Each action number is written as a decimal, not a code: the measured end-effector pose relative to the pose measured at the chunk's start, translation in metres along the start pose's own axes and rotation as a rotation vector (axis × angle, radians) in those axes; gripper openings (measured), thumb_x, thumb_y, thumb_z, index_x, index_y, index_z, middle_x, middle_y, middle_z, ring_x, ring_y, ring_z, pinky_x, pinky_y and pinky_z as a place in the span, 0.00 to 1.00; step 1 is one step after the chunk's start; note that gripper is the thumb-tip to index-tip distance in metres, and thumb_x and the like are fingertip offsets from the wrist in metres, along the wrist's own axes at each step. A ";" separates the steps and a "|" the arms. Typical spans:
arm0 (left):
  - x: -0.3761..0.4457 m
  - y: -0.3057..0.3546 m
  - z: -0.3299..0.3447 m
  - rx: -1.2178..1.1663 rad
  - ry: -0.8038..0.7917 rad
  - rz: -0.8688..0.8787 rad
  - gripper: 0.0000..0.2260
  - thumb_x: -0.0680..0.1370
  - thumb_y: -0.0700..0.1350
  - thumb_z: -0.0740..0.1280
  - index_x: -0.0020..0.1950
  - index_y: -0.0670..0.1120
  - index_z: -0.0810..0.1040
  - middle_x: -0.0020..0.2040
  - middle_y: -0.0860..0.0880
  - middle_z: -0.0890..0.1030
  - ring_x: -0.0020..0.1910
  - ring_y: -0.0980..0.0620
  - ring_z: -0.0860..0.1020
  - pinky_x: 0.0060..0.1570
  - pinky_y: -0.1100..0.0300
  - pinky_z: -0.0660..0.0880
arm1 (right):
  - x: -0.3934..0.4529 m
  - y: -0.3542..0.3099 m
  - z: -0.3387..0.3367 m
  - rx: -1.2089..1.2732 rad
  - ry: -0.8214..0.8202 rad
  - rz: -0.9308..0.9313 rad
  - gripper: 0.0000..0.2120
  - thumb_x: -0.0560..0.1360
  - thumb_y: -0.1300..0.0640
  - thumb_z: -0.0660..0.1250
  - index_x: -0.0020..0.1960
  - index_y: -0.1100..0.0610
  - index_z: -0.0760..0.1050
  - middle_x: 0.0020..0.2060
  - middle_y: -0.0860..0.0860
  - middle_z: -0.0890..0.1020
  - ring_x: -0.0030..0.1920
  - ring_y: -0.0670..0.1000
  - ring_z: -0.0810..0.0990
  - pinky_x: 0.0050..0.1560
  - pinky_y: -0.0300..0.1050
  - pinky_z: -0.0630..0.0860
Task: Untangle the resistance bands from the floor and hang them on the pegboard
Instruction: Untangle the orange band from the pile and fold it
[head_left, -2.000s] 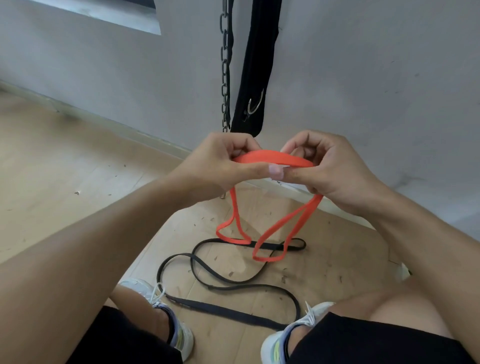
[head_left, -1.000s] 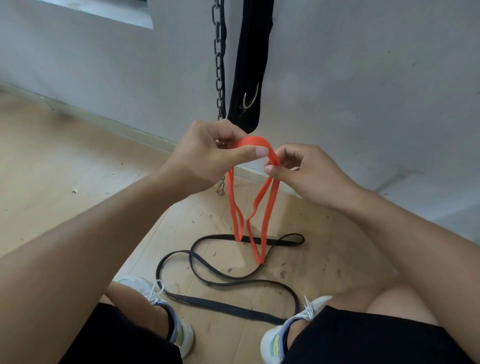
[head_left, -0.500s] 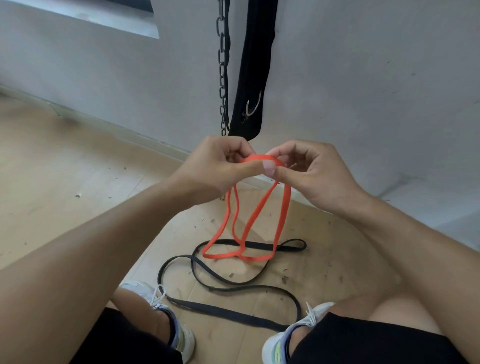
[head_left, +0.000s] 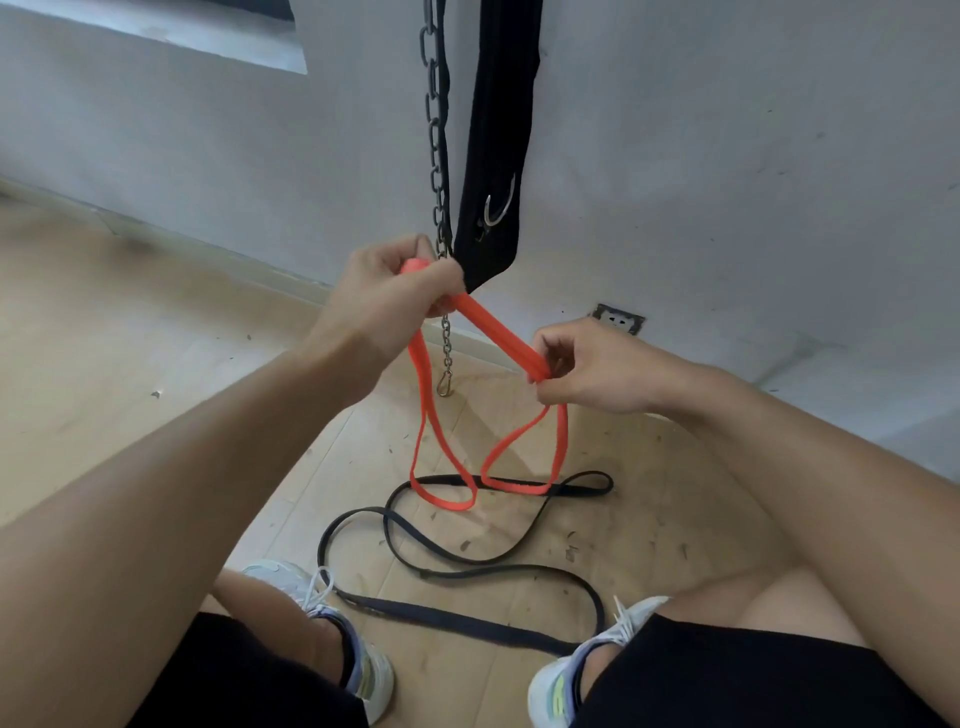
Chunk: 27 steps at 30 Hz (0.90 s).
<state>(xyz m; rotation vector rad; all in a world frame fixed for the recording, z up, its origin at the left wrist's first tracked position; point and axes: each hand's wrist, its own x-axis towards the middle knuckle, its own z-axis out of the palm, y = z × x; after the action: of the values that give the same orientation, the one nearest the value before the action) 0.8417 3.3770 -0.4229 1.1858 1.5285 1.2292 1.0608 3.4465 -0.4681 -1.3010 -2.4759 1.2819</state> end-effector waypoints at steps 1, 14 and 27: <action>0.001 -0.002 -0.001 0.033 0.000 -0.011 0.19 0.71 0.47 0.77 0.32 0.46 0.67 0.34 0.43 0.74 0.39 0.44 0.79 0.47 0.47 0.79 | 0.001 0.001 -0.002 -0.009 -0.015 0.002 0.05 0.72 0.58 0.75 0.43 0.50 0.80 0.39 0.47 0.84 0.44 0.51 0.85 0.53 0.57 0.83; 0.003 -0.015 -0.004 0.760 -0.237 -0.086 0.13 0.76 0.56 0.73 0.49 0.50 0.73 0.34 0.50 0.78 0.32 0.51 0.74 0.33 0.58 0.68 | -0.002 0.007 -0.016 0.037 0.133 -0.020 0.05 0.75 0.54 0.78 0.50 0.45 0.87 0.42 0.46 0.87 0.44 0.47 0.85 0.54 0.52 0.84; -0.005 -0.013 0.011 0.641 -0.233 -0.078 0.20 0.77 0.66 0.64 0.44 0.50 0.82 0.22 0.57 0.70 0.23 0.59 0.69 0.27 0.64 0.62 | -0.019 -0.024 0.001 0.140 0.323 -0.081 0.15 0.70 0.55 0.82 0.47 0.49 0.77 0.40 0.45 0.88 0.43 0.46 0.87 0.53 0.55 0.84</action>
<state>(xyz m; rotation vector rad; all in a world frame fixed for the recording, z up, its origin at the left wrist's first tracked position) 0.8515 3.3734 -0.4372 1.5864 1.8243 0.5221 1.0571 3.4250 -0.4466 -1.2468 -2.1551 1.1043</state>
